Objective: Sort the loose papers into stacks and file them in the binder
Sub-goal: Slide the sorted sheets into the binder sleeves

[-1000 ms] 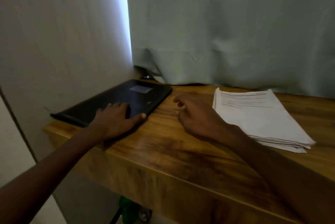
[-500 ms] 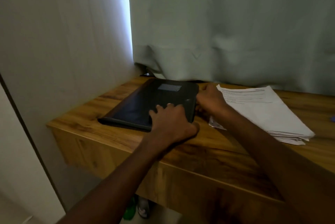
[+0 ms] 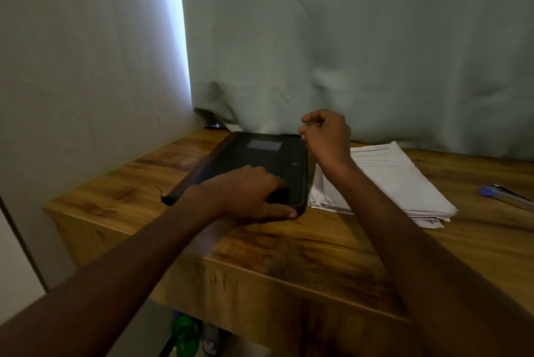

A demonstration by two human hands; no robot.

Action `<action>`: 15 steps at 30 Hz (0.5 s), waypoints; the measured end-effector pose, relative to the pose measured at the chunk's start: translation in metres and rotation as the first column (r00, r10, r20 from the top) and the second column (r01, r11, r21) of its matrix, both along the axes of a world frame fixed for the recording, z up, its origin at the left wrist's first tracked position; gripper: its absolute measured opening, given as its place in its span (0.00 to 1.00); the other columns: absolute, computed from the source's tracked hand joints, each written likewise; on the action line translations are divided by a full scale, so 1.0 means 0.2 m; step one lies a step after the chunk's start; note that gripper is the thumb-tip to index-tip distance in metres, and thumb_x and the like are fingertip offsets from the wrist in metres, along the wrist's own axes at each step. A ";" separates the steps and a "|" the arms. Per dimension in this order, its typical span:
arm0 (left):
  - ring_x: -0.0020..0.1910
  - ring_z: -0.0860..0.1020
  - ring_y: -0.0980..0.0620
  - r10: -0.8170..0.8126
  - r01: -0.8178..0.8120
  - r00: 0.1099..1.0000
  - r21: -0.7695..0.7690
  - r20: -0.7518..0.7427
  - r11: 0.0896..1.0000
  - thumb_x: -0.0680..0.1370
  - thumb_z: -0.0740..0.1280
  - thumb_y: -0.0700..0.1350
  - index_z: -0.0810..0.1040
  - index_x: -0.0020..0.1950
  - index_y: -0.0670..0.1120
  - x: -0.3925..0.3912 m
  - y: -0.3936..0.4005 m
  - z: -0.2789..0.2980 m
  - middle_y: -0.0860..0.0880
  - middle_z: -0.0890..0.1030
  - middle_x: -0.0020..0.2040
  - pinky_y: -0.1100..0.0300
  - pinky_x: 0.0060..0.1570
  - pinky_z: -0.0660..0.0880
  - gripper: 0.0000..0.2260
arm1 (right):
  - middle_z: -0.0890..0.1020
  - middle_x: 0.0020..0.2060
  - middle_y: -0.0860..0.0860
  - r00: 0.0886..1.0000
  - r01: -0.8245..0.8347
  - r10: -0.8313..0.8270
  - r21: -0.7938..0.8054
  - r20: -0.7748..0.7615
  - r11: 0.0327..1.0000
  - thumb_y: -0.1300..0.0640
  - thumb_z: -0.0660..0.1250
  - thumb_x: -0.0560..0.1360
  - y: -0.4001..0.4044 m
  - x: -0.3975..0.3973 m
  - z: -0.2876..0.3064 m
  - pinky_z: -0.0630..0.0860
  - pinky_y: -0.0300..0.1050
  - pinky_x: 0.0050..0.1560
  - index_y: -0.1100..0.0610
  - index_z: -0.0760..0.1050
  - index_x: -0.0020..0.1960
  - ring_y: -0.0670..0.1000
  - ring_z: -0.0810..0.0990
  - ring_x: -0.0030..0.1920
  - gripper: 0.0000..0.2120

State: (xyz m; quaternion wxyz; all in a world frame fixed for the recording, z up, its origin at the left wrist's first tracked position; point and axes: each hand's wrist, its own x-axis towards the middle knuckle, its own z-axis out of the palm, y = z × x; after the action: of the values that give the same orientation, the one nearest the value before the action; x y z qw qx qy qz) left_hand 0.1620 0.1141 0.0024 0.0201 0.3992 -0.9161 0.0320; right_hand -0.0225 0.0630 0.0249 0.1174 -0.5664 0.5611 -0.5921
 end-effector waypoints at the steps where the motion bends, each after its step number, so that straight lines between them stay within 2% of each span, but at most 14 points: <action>1: 0.49 0.81 0.60 -0.035 0.033 0.999 -0.098 -0.019 0.995 0.80 0.54 0.70 0.77 0.65 0.55 0.01 0.00 0.00 0.54 0.83 0.54 0.56 0.52 0.81 0.26 | 0.85 0.51 0.52 1.000 0.002 -0.001 0.022 -0.017 1.000 0.65 0.67 0.77 0.00 -0.01 0.00 0.82 0.52 0.56 0.56 0.82 0.56 0.52 0.84 0.51 0.11; 3: 0.41 0.80 0.61 -0.078 0.036 0.989 -0.299 -0.128 0.954 0.81 0.48 0.69 0.80 0.58 0.55 0.03 0.00 0.01 0.55 0.83 0.46 0.58 0.43 0.80 0.27 | 0.83 0.52 0.53 0.992 0.015 0.000 0.114 -0.126 0.993 0.64 0.67 0.77 0.01 -0.04 -0.03 0.81 0.52 0.56 0.57 0.78 0.60 0.54 0.82 0.51 0.13; 5: 0.38 0.81 0.54 -0.099 -0.050 0.956 -0.486 -0.275 0.873 0.83 0.47 0.64 0.80 0.53 0.53 0.03 0.00 0.03 0.53 0.83 0.43 0.56 0.36 0.74 0.25 | 0.81 0.51 0.55 0.967 0.043 0.005 0.183 -0.253 0.982 0.61 0.67 0.76 0.01 -0.04 -0.05 0.81 0.54 0.53 0.57 0.74 0.62 0.57 0.82 0.50 0.14; 6: 0.37 0.81 0.49 -0.103 -0.127 0.925 -0.552 -0.365 0.824 0.84 0.48 0.62 0.79 0.51 0.52 0.04 -0.01 0.05 0.50 0.83 0.41 0.55 0.35 0.71 0.24 | 0.82 0.51 0.56 0.968 0.048 -0.001 0.182 -0.252 0.982 0.58 0.66 0.77 0.00 -0.04 -0.06 0.81 0.56 0.53 0.57 0.73 0.62 0.59 0.82 0.50 0.14; 7: 0.37 0.82 0.44 -0.100 -0.221 0.880 -0.587 -0.464 0.779 0.85 0.49 0.60 0.79 0.50 0.51 0.05 -0.01 0.08 0.47 0.83 0.40 0.54 0.35 0.71 0.23 | 0.82 0.51 0.55 0.981 0.031 0.003 0.172 -0.194 0.985 0.55 0.65 0.78 -0.01 -0.03 -0.05 0.80 0.58 0.54 0.57 0.73 0.62 0.59 0.82 0.50 0.13; 8: 0.37 0.82 0.40 -0.102 -0.319 0.814 -0.587 -0.572 0.744 0.85 0.50 0.59 0.79 0.48 0.49 0.06 -0.02 0.11 0.44 0.83 0.38 0.50 0.34 0.73 0.22 | 0.82 0.50 0.54 0.997 -0.035 0.047 0.170 -0.066 0.985 0.53 0.64 0.80 -0.01 -0.02 -0.04 0.81 0.59 0.55 0.57 0.74 0.62 0.58 0.83 0.51 0.14; 10: 0.35 0.80 0.36 -0.122 -0.494 0.630 -0.517 -0.767 0.699 0.86 0.53 0.55 0.76 0.42 0.46 0.13 -0.05 0.21 0.39 0.82 0.36 0.47 0.34 0.72 0.21 | 0.84 0.51 0.56 0.969 -0.213 0.188 0.156 0.160 0.965 0.50 0.64 0.82 0.00 0.02 -0.02 0.82 0.60 0.55 0.55 0.74 0.64 0.55 0.83 0.50 0.14; 11: 0.34 0.79 0.37 -0.133 -0.568 0.528 -0.465 -0.839 0.679 0.86 0.53 0.54 0.73 0.40 0.46 0.17 -0.06 0.26 0.39 0.81 0.36 0.48 0.34 0.70 0.20 | 0.84 0.53 0.56 0.960 -0.262 0.243 0.136 0.138 0.956 0.50 0.63 0.82 0.01 0.05 -0.03 0.82 0.59 0.57 0.54 0.75 0.64 0.54 0.83 0.51 0.13; 13: 0.36 0.78 0.42 -0.124 -0.691 0.323 -0.323 -0.938 0.647 0.87 0.53 0.50 0.74 0.39 0.43 0.31 -0.08 0.37 0.38 0.80 0.37 0.51 0.36 0.66 0.21 | 0.83 0.60 0.53 0.937 -0.292 0.303 0.088 -0.175 0.952 0.46 0.62 0.83 0.06 0.12 -0.08 0.78 0.55 0.62 0.50 0.74 0.69 0.52 0.81 0.57 0.16; 15: 0.42 0.78 0.43 -0.071 -0.781 0.115 -0.135 -0.991 0.609 0.88 0.51 0.48 0.77 0.45 0.38 0.47 -0.08 0.41 0.37 0.81 0.45 0.55 0.40 0.64 0.22 | 0.77 0.70 0.50 0.784 -0.368 0.388 0.141 -0.485 0.919 0.40 0.58 0.84 0.13 0.21 -0.16 0.71 0.51 0.70 0.47 0.68 0.76 0.50 0.75 0.68 0.23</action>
State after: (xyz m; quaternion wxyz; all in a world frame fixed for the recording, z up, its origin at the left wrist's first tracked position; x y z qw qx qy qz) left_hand 0.2561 0.0987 0.0850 0.7016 0.5224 -0.4731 0.1047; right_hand 0.0193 0.0884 -0.0079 0.0937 -0.7992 0.4586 -0.3770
